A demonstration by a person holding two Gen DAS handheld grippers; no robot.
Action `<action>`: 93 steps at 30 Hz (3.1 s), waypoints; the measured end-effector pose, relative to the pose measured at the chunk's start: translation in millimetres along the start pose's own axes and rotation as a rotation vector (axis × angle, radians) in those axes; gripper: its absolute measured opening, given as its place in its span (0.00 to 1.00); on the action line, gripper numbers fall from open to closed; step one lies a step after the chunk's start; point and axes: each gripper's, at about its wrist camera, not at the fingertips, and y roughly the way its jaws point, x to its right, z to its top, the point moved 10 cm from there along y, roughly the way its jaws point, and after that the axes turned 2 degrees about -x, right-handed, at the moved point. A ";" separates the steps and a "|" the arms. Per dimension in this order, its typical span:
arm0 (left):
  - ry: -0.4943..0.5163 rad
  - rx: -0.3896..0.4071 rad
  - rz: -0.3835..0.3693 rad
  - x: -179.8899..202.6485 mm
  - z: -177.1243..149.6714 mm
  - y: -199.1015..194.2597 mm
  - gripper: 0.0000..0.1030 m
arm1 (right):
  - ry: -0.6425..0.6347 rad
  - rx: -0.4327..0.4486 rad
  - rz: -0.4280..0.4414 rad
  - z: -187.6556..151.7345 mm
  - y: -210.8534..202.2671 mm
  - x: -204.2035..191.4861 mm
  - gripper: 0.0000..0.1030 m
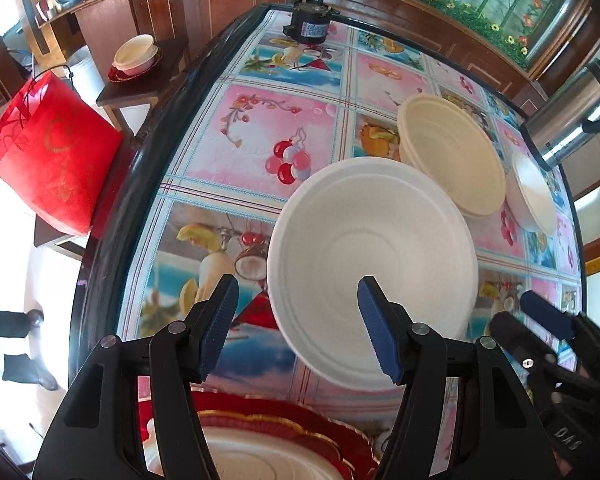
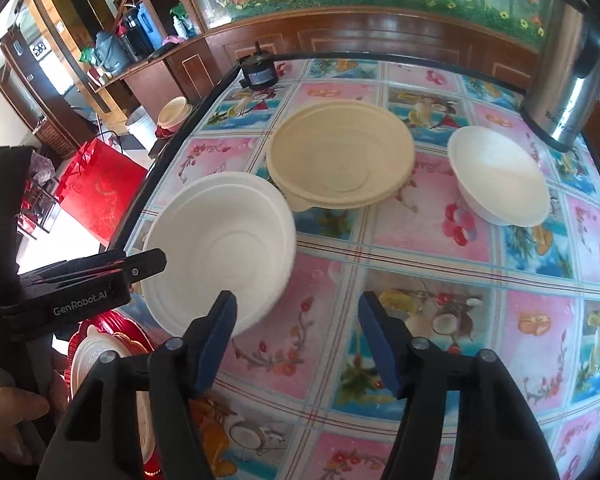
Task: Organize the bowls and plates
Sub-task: 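Move both grippers to the large white bowl and grip its rim, then lift the white bowl with both grippers and carry it toward the red stack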
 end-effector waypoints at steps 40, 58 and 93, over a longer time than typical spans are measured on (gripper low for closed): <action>0.144 -0.102 -0.084 79.5 -44.3 30.8 0.29 | 0.045 -0.108 -0.072 -27.1 16.8 49.4 0.14; 0.152 -0.063 -0.101 116.2 -63.7 10.4 0.28 | 0.020 -0.076 -0.111 -42.3 -22.1 74.1 0.14; 0.136 -0.013 -0.040 118.1 -102.5 -29.3 0.29 | -0.063 -0.030 -0.044 -68.1 -57.0 63.2 0.14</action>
